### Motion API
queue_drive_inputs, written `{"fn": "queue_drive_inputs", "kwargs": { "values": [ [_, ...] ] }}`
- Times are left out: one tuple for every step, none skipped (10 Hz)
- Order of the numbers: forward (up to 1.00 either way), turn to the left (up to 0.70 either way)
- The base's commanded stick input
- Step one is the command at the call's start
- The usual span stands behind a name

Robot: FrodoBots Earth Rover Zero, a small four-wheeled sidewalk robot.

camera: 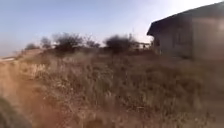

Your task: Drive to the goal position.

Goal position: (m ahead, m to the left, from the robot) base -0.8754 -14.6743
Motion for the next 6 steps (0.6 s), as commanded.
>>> {"fn": "queue_drive_inputs", "kwargs": {
  "values": [
    [0.70,-0.35],
    [0.70,-0.35],
    [0.70,-0.35],
    [0.70,-0.35],
    [0.70,-0.35],
    [0.70,-0.35]
  ]
}}
